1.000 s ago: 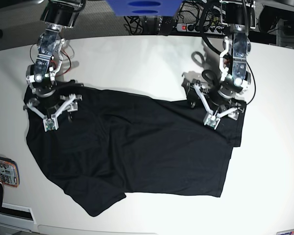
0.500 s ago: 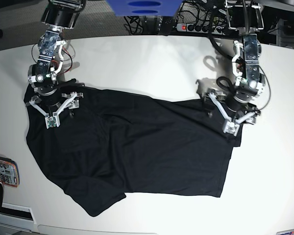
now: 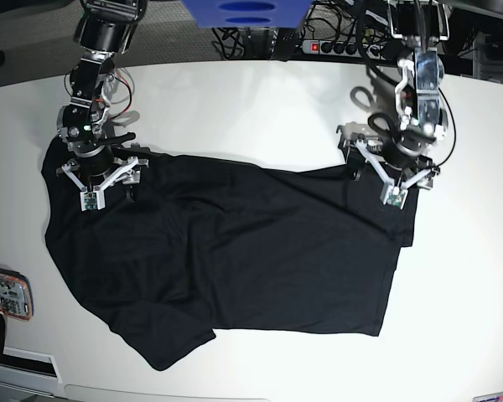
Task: Fold the T-shirt properly
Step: 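Grasp the shirt's collar-side edge with both grippers, then pull both grippers back to flatten the shirt into a rectangle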
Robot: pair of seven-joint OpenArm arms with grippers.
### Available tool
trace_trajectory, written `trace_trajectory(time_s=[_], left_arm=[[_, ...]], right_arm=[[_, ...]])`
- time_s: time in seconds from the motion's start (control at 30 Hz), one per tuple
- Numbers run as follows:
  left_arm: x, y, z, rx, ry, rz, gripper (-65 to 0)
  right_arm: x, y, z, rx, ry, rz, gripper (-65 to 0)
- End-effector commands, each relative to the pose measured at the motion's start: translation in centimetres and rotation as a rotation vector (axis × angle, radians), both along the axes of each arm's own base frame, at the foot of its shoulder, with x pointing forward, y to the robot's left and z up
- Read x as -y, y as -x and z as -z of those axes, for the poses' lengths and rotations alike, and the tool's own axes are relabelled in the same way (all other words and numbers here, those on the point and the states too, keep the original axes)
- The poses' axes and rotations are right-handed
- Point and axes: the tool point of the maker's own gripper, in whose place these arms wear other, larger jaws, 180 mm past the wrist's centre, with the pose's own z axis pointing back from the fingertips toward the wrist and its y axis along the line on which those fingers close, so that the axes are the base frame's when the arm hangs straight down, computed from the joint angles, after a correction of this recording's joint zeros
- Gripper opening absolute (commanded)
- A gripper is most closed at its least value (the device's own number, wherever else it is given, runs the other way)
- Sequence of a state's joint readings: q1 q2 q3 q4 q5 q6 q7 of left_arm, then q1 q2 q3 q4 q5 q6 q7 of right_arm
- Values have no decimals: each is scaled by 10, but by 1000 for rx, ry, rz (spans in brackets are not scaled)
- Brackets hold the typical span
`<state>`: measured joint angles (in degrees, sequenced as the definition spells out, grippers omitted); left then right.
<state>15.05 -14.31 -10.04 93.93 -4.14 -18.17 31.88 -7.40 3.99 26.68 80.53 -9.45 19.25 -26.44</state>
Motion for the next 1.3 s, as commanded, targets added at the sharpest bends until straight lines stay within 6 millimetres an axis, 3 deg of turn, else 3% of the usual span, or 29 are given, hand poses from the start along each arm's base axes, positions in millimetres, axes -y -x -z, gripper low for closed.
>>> trace_trajectory(time_s=[0.0, 0.1, 0.2, 0.33, 0.7, 1.03, 1.27], left_arm=[[-2, 13, 3, -34, -26, 17, -77], [-2, 27, 6, -54, -32, 24, -77], [-3, 33, 8, -66, -35, 24, -77], [-17, 49, 9, -86, -57, 1, -77], [-8, 93, 8, -143, -65, 36, -77], [-9, 118, 8, -222, -89, 45, -77], [-2, 132, 7, -243, -42, 37, -77]], right_arm=[[6, 21, 16, -103, 48, -12, -152], [16, 38, 22, -131, 55, 15, -152], [20, 35, 13, -107, 69, 20, -152], [20, 50, 12, -120, 85, 14, -152], [46, 86, 17, -169, 113, 77, -152], [67, 118, 8, -192, 161, 118, -152], [70, 131, 4, -205, 179, 117, -152]])
